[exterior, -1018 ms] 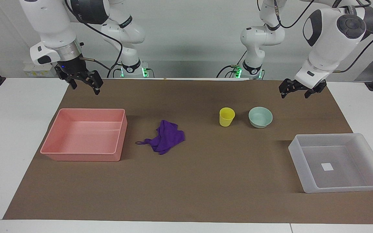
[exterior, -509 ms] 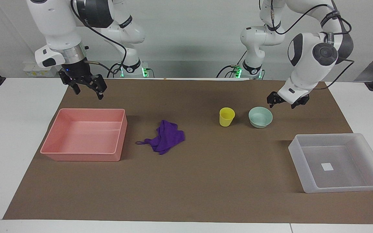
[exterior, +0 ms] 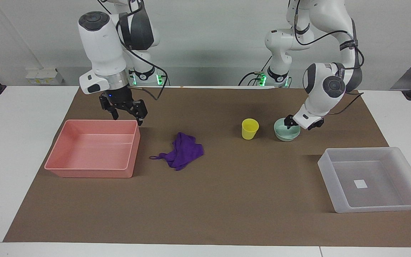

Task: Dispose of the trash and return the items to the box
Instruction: 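Grasp the green bowl with the left gripper while the right gripper reaches the cloth, then carry the green bowl into the clear box with the left gripper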

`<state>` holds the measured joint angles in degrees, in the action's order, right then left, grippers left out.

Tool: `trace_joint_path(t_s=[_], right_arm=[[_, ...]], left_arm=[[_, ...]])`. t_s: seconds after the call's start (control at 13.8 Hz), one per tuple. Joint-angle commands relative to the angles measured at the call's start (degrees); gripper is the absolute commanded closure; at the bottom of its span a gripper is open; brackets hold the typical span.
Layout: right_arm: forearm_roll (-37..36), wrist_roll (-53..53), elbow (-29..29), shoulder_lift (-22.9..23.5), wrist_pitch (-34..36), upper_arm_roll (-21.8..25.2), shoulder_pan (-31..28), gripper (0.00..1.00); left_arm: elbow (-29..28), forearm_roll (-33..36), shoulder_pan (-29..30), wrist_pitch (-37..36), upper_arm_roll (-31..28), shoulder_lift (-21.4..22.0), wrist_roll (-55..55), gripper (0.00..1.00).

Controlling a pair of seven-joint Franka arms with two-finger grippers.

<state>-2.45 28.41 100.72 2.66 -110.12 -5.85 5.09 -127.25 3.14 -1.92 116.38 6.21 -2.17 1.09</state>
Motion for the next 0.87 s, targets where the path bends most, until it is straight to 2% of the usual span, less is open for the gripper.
trace_joint_path(t_s=[0.0,0.07,0.22,0.29,0.58,0.8], right_arm=[[0.4,3.5,2.5,1.1,-4.2,-0.2,2.4,0.00],[0.4,4.1,3.2,2.0,-4.7,-0.2,3.3,0.00],[0.4,4.3,5.9,2.8,-8.2,-0.2,4.8,0.00],[0.4,4.3,7.4,2.9,-10.4,-0.2,5.6,0.00],[0.4,5.7,12.5,4.2,-16.2,-0.2,9.0,0.00],[0.3,6.2,13.5,8.2,-22.2,-0.2,11.6,0.00]], left_arm=[[-2.2,0.1,0.7,2.2,-0.2,-1.1,-0.6,0.07],[-2.0,0.1,0.6,2.2,-0.2,-1.4,-0.5,0.51],[-2.0,0.1,0.6,2.3,-0.2,-2.6,-0.5,0.86],[-1.9,0.1,0.5,2.3,-0.2,-2.8,-0.5,1.00],[-0.7,0.2,0.3,1.3,-0.2,-2.8,-0.6,1.00],[3.9,0.2,-0.2,-3.9,-0.2,-2.1,-0.7,1.00]])
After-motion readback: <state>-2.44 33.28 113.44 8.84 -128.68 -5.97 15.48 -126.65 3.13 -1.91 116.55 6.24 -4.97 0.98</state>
